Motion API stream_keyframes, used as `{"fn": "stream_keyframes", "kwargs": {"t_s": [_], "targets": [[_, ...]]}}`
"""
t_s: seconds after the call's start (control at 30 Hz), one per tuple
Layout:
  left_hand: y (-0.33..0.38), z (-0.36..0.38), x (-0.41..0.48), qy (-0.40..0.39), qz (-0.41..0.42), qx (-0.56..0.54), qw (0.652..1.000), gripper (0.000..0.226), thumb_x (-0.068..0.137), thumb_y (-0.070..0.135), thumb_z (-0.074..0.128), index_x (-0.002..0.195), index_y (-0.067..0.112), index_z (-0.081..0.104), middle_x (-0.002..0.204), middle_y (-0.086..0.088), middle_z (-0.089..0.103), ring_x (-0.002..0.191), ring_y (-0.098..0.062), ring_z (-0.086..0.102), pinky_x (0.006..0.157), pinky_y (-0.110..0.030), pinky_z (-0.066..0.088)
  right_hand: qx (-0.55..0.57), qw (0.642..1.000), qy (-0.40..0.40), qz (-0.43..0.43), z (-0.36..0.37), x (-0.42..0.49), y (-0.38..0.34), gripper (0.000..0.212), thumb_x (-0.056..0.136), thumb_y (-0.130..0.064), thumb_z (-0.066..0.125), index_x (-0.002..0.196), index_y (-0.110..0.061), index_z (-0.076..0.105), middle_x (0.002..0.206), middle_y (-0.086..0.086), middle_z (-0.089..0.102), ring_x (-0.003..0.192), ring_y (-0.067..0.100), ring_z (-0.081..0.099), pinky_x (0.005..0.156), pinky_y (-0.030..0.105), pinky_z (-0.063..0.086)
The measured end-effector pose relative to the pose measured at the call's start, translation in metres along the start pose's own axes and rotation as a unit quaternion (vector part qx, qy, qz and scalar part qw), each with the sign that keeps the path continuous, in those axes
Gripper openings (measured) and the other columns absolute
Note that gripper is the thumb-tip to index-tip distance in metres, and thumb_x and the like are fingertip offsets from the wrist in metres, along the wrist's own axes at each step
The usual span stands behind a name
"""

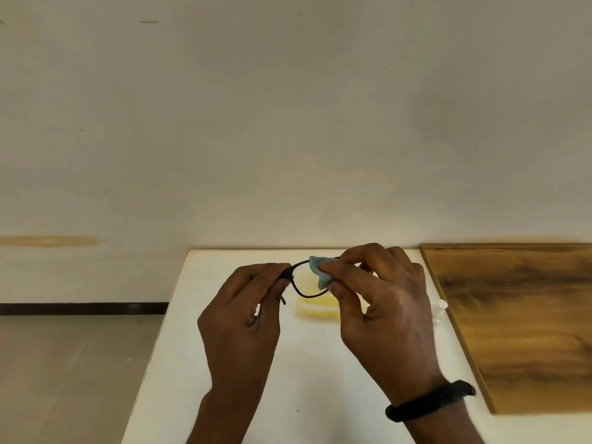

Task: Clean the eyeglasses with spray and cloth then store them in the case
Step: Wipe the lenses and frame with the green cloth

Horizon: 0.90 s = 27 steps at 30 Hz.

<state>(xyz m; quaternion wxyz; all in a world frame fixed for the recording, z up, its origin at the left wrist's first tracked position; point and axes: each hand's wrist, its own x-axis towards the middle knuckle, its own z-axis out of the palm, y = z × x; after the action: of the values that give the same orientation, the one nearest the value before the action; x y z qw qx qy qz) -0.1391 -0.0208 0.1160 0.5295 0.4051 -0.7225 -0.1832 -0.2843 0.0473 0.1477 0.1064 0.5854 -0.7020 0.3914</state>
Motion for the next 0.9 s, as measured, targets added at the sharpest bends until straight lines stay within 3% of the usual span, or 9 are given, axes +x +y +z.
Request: {"fn": "stream_keyframes", "kwargs": {"t_s": [0.23, 0.5, 0.77, 0.9], "targets": [[0.0, 0.001, -0.002, 0.0, 0.013, 0.01, 1.0, 0.017, 0.084, 0.008, 0.072, 0.099, 0.014, 0.077, 0.095, 0.014, 0.067, 0.086, 0.007, 0.06, 0.077, -0.004, 0.042, -0.008, 1.0, -0.016, -0.024, 0.005, -0.003, -0.003, 0.04, 0.075, 0.0, 0.075, 0.107, -0.024, 0.075, 0.098, -0.002, 0.064, 0.089, 0.02, 0.056, 0.068, 0.043, 0.046], [-0.007, 0.001, -0.004, 0.01, 0.012, 0.005, 1.0, 0.019, 0.084, 0.005, 0.071, 0.1, 0.014, 0.076, 0.093, 0.007, 0.071, 0.085, -0.004, 0.064, 0.073, -0.015, 0.05, -0.017, 0.996, -0.056, -0.065, 0.006, -0.005, -0.012, 0.039, 0.077, -0.005, 0.074, 0.109, -0.026, 0.075, 0.095, -0.002, 0.062, 0.089, 0.023, 0.056, 0.067, 0.038, 0.044], [-0.004, 0.001, -0.003, 0.008, -0.003, -0.023, 1.0, 0.019, 0.085, 0.012, 0.069, 0.102, 0.02, 0.074, 0.094, 0.01, 0.07, 0.089, 0.0, 0.064, 0.076, -0.011, 0.049, -0.023, 0.995, -0.075, -0.067, -0.003, -0.002, -0.013, 0.028, 0.079, -0.014, 0.067, 0.101, -0.029, 0.076, 0.091, -0.004, 0.062, 0.085, 0.023, 0.055, 0.064, 0.041, 0.045], [-0.004, 0.002, -0.003, 0.013, -0.006, -0.021, 1.0, 0.024, 0.084, 0.013, 0.07, 0.105, 0.025, 0.069, 0.094, 0.015, 0.066, 0.089, 0.005, 0.062, 0.078, -0.004, 0.045, -0.034, 0.993, -0.1, -0.057, -0.006, -0.001, -0.014, 0.032, 0.073, -0.01, 0.08, 0.097, -0.031, 0.077, 0.089, -0.006, 0.062, 0.084, 0.021, 0.055, 0.063, 0.039, 0.045]]}}
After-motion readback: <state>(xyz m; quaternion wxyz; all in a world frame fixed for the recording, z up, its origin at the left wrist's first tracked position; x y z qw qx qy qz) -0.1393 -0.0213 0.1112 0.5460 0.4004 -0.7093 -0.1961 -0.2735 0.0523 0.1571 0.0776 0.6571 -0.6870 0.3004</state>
